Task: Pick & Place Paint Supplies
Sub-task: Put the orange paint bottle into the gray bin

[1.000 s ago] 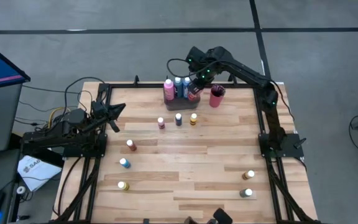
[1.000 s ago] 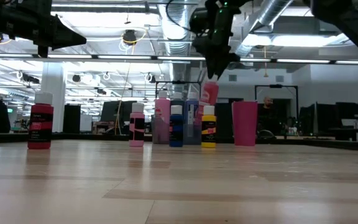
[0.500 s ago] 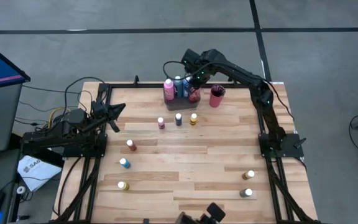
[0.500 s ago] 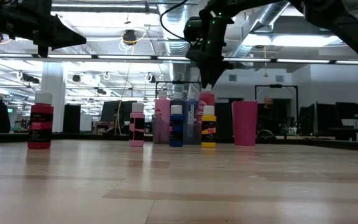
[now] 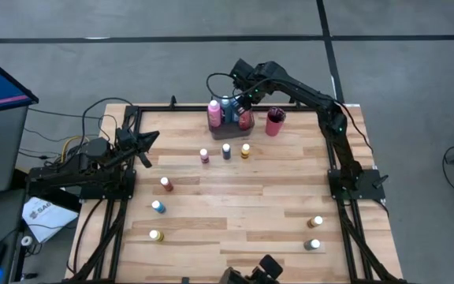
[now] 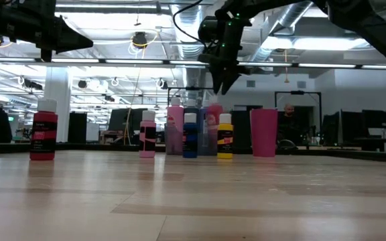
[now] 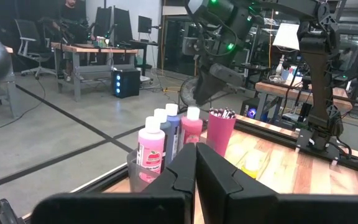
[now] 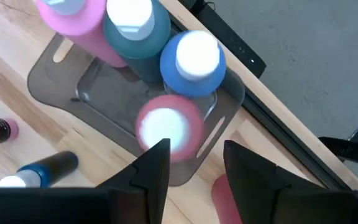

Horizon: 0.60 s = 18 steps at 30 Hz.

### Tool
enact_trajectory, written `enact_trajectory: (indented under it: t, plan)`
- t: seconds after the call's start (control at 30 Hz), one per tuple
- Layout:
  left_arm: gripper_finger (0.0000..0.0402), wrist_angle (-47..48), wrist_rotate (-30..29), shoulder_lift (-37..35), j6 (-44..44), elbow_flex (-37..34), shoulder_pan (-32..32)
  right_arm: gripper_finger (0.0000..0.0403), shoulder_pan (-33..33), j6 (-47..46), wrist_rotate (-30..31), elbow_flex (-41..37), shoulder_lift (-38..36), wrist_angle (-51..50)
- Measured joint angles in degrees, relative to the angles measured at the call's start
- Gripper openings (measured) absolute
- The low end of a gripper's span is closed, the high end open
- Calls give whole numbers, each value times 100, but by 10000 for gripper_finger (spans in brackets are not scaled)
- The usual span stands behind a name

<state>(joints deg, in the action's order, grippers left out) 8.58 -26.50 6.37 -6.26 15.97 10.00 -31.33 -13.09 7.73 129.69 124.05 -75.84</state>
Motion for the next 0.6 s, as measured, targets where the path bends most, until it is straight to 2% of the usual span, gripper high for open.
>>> enact_trajectory:
  t: [0.23, 0.4, 0.6]
  plan:
    - [2, 2, 0, 0, 0, 0, -2, 154, 0, 130, -13, 0, -15, 107]
    - [2, 7, 0, 0, 28, 0, -2, 158, 31, 147, -23, 4, -363, -115]
    - [2, 13, 1, 0, 44, 0, -2, 138, 285, -42, -42, 0, -472, -606]
